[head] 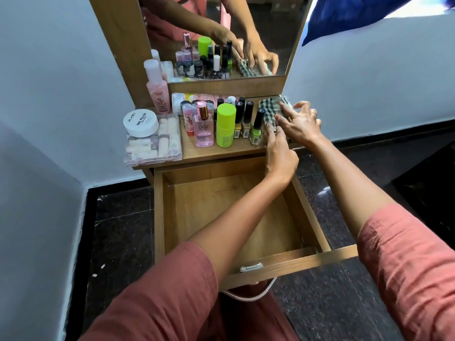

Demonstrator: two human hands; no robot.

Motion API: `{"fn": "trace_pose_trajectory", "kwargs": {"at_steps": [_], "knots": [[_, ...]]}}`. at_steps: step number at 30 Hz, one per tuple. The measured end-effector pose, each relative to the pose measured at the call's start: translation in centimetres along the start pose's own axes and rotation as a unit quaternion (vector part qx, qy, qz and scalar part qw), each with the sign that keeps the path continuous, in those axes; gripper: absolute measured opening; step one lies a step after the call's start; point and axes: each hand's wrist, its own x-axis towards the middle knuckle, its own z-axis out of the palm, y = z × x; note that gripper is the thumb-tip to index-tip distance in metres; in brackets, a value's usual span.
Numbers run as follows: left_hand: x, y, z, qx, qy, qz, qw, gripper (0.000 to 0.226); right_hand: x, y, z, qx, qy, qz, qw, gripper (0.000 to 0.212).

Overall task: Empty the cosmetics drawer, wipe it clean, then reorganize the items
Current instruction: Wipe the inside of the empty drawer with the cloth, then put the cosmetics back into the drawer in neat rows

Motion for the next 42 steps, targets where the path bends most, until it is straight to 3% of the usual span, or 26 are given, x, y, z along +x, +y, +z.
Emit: {"fn": "trace_pose_trajectory", "kwargs": {"at_steps": [5,11,17,24,30,32,35,38,42], "knots": [[-1.7,-0.9,-1.0,0.003,0.022,0.033,0.999,0.057,-3.1,-0.5,0.1,0.116,0.144,-0.006,0.983,0.032],[-5.1,-3.1,-3.0,-0.011,0.067,0.064,0.996,0.043,-8.3,-1.9,2.0,0.218,0.189,-0.017,0.957,0.019],[-8.1,-5.9,-6.4,-0.013,0.133,0.097,0.986,0.031,-13.1,-5.3,4.8,0.265,0.167,-0.062,0.948,0.016],[-8.8,-8.7,-14.1,-0.038,0.254,0.069,0.964,0.023,-15.3,-13.3,7.0,0.329,0.093,-0.12,0.932,0.017],[-5.4,-11.2,-20.5,-0.061,0.385,-0.045,0.92,0.028,-14.6,-18.3,8.0,0.313,0.079,-0.107,0.94,0.033],[-4.1,-11.6,-22.1,-0.058,0.378,-0.117,0.917,0.038,-14.2,-19.0,8.5,0.306,0.09,-0.068,0.945,0.036],[-2.3,-11.8,-23.6,-0.095,0.3,-0.204,0.927,0.053,-13.4,-19.7,9.2,0.315,0.1,-0.006,0.944,0.035],[-1.4,-11.8,-24.4,-0.185,0.217,-0.231,0.93,0.051,-12.9,-20.4,9.8,0.337,0.085,0.04,0.937,0.033],[-0.6,-10.9,-25.2,-0.224,0.204,-0.24,0.922,0.048,-12.5,-21.0,9.9,0.385,0.074,0.055,0.918,0.032]]}}
